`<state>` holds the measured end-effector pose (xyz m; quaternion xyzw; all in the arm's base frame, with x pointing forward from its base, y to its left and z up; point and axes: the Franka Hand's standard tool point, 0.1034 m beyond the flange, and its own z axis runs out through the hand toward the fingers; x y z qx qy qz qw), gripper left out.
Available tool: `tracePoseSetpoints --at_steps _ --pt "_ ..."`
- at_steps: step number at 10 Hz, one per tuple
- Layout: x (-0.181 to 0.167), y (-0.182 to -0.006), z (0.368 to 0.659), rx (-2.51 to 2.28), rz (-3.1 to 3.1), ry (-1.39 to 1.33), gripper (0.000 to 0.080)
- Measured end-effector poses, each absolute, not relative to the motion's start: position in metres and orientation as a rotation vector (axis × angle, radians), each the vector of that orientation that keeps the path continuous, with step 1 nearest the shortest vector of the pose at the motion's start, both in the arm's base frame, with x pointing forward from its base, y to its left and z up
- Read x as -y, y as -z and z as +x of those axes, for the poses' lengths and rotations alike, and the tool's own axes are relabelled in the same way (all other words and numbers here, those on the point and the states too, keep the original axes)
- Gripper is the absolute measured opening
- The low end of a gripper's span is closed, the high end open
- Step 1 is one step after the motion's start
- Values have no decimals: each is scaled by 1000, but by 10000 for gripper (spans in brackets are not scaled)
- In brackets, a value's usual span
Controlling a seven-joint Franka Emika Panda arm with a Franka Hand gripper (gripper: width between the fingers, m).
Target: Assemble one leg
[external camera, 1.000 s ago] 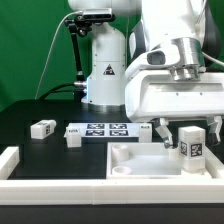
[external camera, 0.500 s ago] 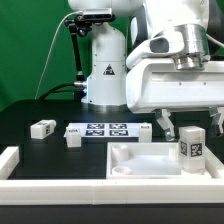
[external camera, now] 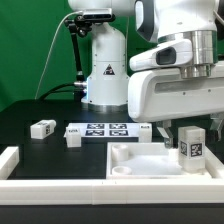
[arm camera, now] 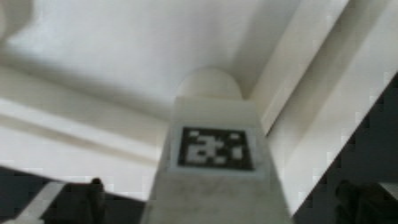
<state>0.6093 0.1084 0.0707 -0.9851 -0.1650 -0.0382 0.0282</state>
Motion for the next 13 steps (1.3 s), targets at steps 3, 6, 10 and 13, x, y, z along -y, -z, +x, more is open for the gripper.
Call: tracePoseSetpoints --at_steps 3,6,10,13 --pt "-111 -71 615 513 -3036 78 649" --pt "-111 -70 615 513 -3036 77 365" --pt "-111 -70 614 457 -3044 74 289" --pt "-115 -68 611 65 -3061 52 289"
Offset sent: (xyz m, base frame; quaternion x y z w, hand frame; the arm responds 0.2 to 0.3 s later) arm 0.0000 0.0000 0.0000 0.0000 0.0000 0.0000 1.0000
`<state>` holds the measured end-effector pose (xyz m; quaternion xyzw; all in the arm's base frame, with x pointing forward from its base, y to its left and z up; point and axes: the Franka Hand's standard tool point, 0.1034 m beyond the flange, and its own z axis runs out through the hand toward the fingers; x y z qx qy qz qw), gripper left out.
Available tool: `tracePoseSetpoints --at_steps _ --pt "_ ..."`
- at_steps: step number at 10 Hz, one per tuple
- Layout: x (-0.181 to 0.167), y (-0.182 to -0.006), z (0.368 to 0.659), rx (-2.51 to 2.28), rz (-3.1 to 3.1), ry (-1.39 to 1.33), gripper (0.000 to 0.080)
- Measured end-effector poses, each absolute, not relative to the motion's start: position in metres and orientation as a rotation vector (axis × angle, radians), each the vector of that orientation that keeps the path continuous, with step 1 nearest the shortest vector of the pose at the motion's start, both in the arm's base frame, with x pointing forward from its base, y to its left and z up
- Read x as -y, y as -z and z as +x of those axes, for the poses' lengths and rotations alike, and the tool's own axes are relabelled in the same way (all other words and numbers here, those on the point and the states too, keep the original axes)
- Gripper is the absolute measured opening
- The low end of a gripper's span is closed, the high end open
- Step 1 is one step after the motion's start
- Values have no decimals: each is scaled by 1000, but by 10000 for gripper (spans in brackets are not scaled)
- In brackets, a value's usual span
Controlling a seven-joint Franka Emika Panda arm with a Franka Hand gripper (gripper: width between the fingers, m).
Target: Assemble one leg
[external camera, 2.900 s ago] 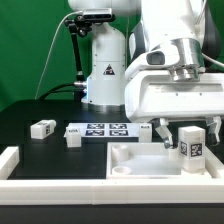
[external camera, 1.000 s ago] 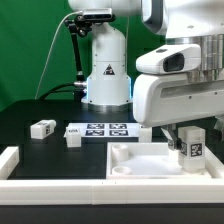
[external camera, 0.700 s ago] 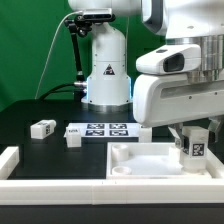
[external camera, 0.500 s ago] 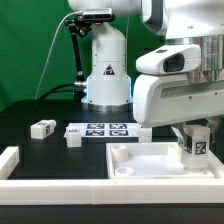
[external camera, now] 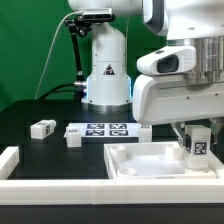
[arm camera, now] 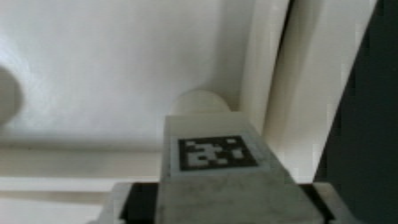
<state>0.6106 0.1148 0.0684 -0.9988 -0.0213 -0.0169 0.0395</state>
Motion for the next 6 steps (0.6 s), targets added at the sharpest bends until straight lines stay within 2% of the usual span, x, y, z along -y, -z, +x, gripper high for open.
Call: tracePoseSetpoints --at_steps 4,6 --pt "-117 -67 612 -879 -2859 73 291" --pt "-116 -67 613 -1152 -2733 66 291"
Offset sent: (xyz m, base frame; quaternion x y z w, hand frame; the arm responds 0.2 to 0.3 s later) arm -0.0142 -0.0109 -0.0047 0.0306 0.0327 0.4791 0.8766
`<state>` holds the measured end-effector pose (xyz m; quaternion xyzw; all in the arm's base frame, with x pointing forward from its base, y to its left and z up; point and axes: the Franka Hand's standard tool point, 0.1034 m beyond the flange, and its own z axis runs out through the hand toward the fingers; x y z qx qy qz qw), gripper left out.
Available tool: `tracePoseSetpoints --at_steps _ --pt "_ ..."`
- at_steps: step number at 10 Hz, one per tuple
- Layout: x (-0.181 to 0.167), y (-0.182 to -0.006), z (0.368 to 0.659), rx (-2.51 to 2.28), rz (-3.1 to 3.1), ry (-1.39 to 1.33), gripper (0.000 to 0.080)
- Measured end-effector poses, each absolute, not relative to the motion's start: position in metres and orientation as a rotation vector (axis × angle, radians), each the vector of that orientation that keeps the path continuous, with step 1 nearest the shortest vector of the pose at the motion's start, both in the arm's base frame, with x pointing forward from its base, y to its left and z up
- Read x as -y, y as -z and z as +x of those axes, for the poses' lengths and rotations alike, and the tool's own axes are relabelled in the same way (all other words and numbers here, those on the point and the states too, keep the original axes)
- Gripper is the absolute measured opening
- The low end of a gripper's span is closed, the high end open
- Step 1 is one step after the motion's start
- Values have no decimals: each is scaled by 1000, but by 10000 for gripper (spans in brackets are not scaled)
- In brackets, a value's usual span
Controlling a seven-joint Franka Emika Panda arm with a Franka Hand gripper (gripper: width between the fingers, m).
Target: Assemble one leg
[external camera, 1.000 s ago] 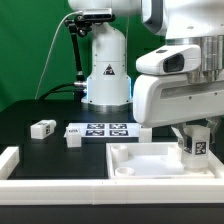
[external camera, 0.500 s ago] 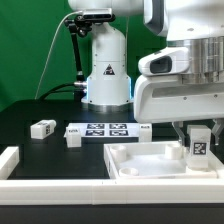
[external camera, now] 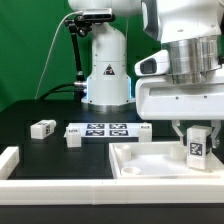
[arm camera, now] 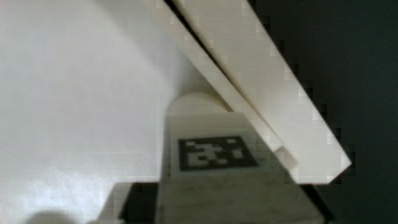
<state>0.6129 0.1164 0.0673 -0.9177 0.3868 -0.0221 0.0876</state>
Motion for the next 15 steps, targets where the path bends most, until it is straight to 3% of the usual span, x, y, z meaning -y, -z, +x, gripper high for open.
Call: tracePoseSetpoints --at_steps 6,7,8,9,10,15 --pt "-118 -67 613 -1546 -2505 17 291" --pt "-118 -67 613 -1489 -2539 23 474" --pt "-119 -68 613 -1466 -2553 20 588" --pt "-121 -68 614 -1429 -2575 22 588" --pt "-122 -69 613 -1225 -2690 44 639" --pt "-128 -68 616 -397 -2980 128 649"
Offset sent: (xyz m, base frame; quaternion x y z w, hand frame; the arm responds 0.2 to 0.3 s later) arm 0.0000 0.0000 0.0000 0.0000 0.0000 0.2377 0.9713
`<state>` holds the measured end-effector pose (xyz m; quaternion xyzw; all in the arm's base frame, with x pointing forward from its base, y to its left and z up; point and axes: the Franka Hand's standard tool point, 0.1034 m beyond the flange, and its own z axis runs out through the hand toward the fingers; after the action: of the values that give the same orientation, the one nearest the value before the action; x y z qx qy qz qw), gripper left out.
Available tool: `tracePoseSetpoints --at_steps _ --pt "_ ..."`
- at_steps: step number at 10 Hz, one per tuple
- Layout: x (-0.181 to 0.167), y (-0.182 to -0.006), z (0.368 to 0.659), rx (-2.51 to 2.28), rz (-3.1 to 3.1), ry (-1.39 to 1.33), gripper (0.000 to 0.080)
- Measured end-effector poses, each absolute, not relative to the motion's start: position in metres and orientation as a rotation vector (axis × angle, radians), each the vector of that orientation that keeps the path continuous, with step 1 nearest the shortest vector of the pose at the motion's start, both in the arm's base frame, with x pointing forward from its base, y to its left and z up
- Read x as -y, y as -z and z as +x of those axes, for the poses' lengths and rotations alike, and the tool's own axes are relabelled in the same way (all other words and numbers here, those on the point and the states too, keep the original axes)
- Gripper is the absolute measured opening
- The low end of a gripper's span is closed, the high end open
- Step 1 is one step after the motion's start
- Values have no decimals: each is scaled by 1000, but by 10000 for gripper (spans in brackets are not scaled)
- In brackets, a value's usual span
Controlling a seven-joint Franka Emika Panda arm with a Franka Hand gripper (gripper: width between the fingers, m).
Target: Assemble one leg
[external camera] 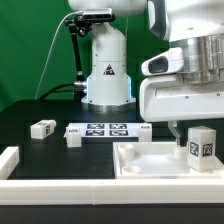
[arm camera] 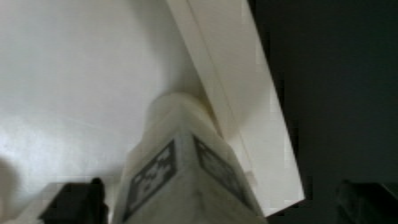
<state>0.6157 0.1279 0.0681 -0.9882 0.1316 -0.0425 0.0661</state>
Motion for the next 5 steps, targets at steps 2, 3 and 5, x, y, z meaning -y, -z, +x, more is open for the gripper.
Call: tracePoseSetpoints --at_steps 2,3,5 --pt "-128 -66 618 -54 -3034 162 649" --pt "-124 -66 619 76 -3043 171 649" --pt "-122 -67 620 394 -3045 220 649"
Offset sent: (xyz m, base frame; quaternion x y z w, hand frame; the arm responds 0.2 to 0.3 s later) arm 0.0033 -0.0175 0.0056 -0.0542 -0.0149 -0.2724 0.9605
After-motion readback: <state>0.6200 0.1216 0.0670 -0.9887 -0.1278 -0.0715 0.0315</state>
